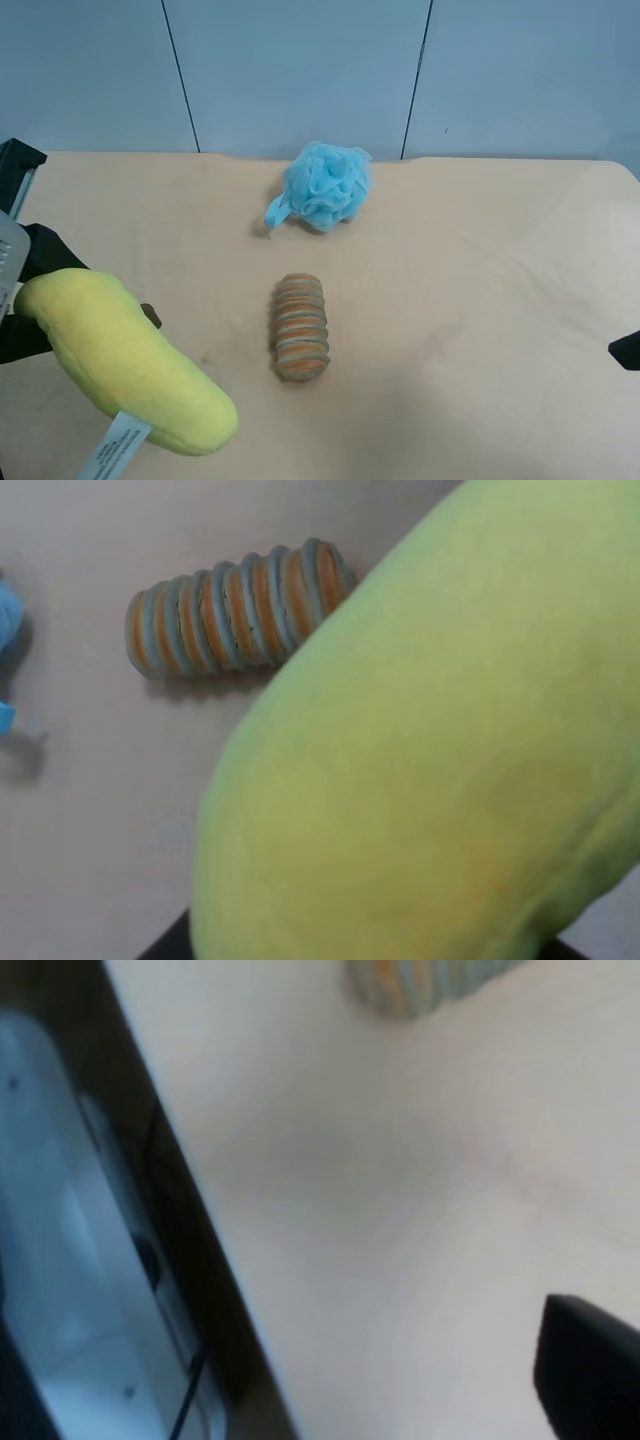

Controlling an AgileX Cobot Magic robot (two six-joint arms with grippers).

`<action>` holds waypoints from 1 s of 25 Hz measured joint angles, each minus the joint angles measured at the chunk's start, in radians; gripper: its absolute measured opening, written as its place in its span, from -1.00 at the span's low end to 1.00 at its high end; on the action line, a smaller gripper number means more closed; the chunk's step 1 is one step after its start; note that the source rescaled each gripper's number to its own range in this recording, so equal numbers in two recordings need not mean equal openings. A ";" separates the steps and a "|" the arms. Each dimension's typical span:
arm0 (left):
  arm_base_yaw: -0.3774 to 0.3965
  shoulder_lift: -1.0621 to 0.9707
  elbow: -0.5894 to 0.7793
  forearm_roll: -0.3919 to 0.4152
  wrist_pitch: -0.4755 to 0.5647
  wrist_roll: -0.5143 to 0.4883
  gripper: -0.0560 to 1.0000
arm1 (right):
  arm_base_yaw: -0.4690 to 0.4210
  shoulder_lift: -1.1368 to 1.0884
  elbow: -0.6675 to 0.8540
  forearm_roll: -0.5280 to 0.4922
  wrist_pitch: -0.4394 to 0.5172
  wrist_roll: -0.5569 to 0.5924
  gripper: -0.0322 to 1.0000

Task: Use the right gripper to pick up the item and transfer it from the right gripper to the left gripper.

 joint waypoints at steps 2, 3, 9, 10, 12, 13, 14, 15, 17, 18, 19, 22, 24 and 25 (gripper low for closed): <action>0.000 0.000 0.000 0.000 0.000 0.000 -0.89 | 0.000 -0.064 0.032 -0.003 -0.004 0.001 1.00; 0.000 0.000 0.000 0.000 0.001 0.000 -0.89 | 0.000 -0.089 0.039 -0.007 -0.004 0.006 1.00; 0.000 0.000 0.000 -0.001 0.002 0.000 -0.89 | 0.000 -0.145 0.041 -0.030 -0.020 0.034 1.00; 0.000 0.000 0.000 -0.001 0.002 0.000 -0.89 | 0.000 -0.145 0.041 -0.031 -0.020 0.035 1.00; 0.000 0.000 0.000 -0.001 0.002 0.000 -0.89 | 0.000 -0.145 0.041 -0.031 -0.020 0.036 1.00; 0.000 0.000 0.000 -0.001 0.002 0.000 -0.89 | 0.000 -0.145 0.041 -0.031 -0.020 0.036 1.00; 0.000 0.000 0.000 -0.001 0.002 0.000 -0.89 | 0.000 -0.145 0.041 -0.031 -0.020 0.037 1.00; 0.000 0.000 0.000 -0.001 0.002 0.000 -0.89 | 0.000 -0.145 0.041 -0.031 -0.020 0.037 1.00; 0.000 0.000 0.000 -0.001 0.002 0.000 -0.89 | 0.000 -0.145 0.041 -0.031 -0.020 0.037 1.00; 0.000 0.000 0.000 -0.001 0.002 0.000 -0.89 | 0.000 -0.145 0.041 -0.031 -0.020 0.037 1.00; 0.000 0.000 0.000 -0.001 0.002 0.000 -0.89 | 0.000 -0.145 0.041 -0.031 -0.020 0.037 1.00; 0.000 0.000 0.000 -0.001 0.002 0.000 -0.89 | -0.045 -0.156 0.043 -0.023 -0.022 0.037 1.00; 0.000 0.000 0.000 -0.001 0.002 0.000 -0.89 | -0.101 -0.187 0.042 -0.020 -0.022 0.037 1.00; 0.000 0.000 0.000 -0.001 0.002 0.000 -0.89 | -0.137 -0.206 0.042 -0.020 -0.022 0.037 1.00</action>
